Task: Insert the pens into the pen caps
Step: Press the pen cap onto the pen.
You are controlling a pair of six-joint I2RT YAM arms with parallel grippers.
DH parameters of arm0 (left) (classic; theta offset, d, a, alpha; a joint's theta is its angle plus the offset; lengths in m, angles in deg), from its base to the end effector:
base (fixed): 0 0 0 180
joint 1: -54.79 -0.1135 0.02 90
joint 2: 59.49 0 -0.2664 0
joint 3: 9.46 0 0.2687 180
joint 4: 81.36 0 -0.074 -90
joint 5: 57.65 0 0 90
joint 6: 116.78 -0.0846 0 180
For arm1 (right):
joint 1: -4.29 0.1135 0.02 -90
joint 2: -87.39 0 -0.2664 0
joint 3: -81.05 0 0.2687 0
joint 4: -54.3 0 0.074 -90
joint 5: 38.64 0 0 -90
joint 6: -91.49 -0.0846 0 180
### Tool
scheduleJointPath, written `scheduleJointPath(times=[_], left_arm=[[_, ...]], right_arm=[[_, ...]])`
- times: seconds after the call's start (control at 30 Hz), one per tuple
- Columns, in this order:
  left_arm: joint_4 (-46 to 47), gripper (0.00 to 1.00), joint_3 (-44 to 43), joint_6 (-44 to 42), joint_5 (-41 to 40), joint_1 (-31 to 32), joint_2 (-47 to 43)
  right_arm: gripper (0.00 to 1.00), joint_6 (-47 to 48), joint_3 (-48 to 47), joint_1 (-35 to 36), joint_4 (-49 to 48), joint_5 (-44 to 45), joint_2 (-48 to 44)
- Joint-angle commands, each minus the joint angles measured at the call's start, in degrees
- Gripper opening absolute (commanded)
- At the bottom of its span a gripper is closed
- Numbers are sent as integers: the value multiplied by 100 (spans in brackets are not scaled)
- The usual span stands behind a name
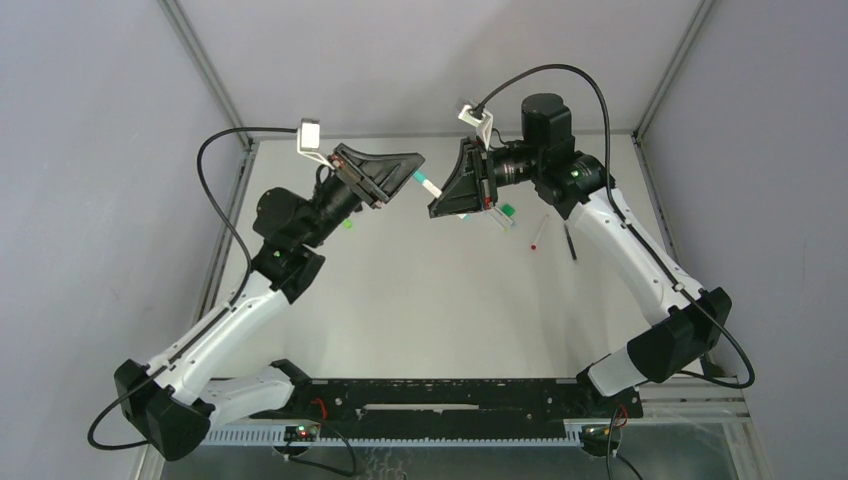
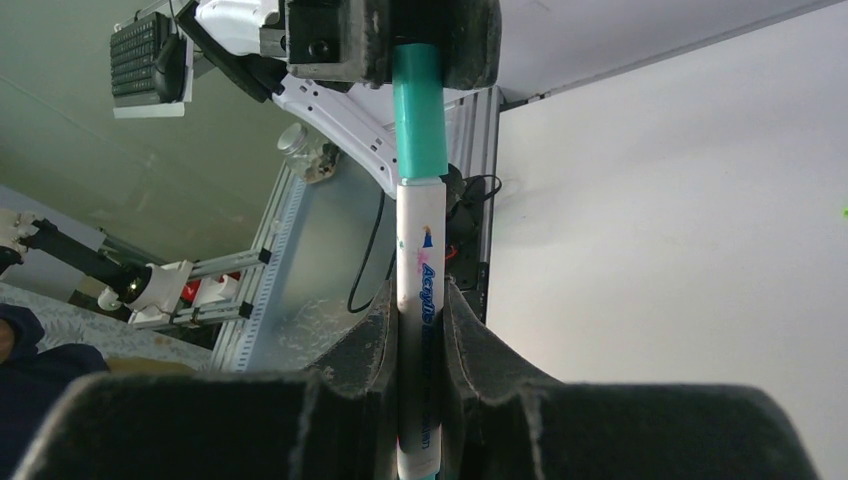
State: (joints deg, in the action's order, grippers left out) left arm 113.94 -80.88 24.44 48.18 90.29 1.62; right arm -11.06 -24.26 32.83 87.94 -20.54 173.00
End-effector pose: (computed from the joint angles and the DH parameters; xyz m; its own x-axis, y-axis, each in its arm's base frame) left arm 0.2274 -0.1905 0.4620 -0.3712 -0.6564 -0.6567 0.7497 0.2054 -0.6291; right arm 0.2690 0.2378 0.4455 -0.4149 -0.1488 -0.8976 -0.8900 -0.1388 0.4344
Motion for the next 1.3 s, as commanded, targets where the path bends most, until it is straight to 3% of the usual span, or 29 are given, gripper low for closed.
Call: scheduleJointPath(times=[0.0, 0.2, 0.37, 0.6, 0.83, 0.9, 1.07, 1.2, 1.27], left_arm=[[150, 21, -159, 46, 229, 35, 20], [276, 0, -162, -60, 742, 31, 148], [414, 0, -116, -85, 1690, 50, 374], [53, 0, -57, -342, 1806, 354, 557], [-181, 0, 178, 181, 941, 908, 722], [-953, 0, 61, 37, 677, 1060, 730], [-1824, 0, -126, -228, 462, 1249, 683], [-1475, 0, -159, -405, 1148, 1302, 753], [-1074, 0, -27, -510, 1562, 1310, 728]], right_arm=[[0, -151, -218, 5, -191, 10, -115], [0, -288, -239, -1, -293, -44, -96], [0, -1006, -197, -23, -956, -310, -79], [0, -2148, -209, 10, -2240, -331, 1], [0, 151, -1255, 74, 293, 1047, 224], [0, 567, -1602, 65, 744, 1561, 306], [0, 997, -2079, 83, 1019, 2111, 423], [0, 1108, -2190, 176, 1093, 2107, 448], [0, 743, -2126, 64, 906, 1643, 452]])
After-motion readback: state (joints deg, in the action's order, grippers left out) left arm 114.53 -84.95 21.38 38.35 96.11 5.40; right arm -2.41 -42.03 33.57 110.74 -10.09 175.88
